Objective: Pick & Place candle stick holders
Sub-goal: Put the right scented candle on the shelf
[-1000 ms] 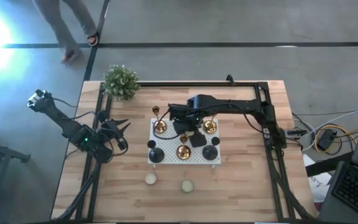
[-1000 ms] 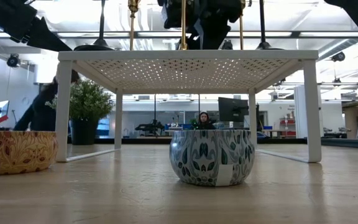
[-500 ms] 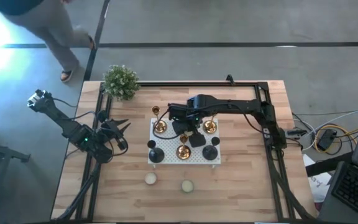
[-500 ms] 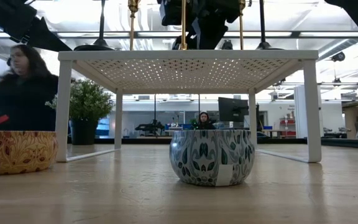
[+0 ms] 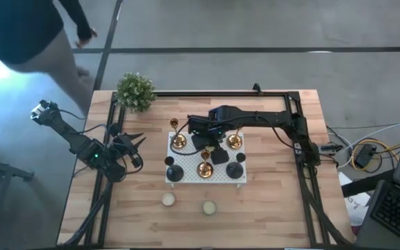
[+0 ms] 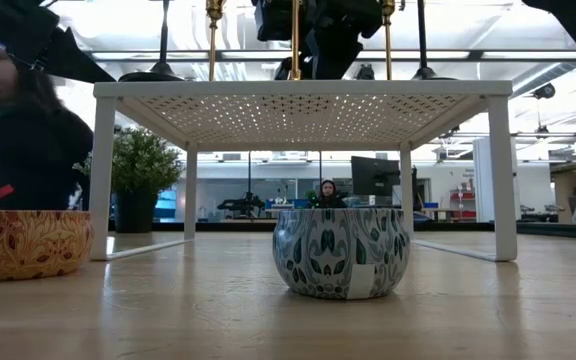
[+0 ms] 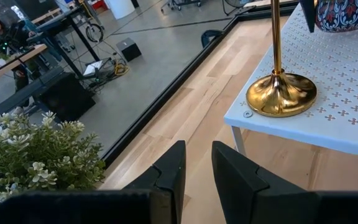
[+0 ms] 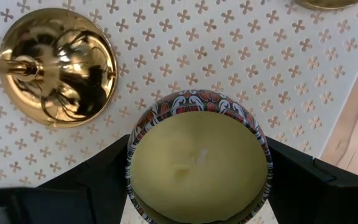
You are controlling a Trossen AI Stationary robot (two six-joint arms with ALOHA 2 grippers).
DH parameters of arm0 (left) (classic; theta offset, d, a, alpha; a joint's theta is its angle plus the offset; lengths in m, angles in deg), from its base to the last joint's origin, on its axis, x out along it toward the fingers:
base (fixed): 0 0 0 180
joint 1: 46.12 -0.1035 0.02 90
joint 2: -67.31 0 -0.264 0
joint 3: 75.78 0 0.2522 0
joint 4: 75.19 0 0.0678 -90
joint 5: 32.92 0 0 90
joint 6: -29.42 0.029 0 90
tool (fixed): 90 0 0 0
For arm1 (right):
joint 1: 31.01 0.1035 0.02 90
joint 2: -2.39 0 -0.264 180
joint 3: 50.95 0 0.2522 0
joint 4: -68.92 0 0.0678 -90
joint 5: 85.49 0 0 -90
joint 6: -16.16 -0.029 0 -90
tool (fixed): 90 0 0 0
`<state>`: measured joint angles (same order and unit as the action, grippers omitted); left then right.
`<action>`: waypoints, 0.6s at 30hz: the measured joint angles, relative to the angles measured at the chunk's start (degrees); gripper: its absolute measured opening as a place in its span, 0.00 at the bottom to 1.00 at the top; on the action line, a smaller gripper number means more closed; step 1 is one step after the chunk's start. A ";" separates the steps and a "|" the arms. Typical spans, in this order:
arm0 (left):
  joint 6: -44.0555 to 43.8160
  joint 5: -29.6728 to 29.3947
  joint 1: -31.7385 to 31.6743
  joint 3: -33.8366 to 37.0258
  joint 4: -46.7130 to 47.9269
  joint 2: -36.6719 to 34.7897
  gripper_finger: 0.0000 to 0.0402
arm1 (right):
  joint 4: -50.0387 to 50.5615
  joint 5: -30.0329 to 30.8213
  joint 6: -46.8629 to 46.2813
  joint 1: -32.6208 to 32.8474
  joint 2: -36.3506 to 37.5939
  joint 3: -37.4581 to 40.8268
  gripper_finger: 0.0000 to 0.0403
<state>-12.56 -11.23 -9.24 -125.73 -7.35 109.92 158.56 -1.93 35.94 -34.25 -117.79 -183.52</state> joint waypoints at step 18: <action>0.02 -0.07 0.01 0.00 0.00 0.00 0.21 | -1.46 0.04 -0.51 0.00 0.00 0.11 0.71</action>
<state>-12.54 -11.30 -9.23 -125.73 -7.35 109.92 157.10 -1.89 35.43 -34.25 -117.79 -183.41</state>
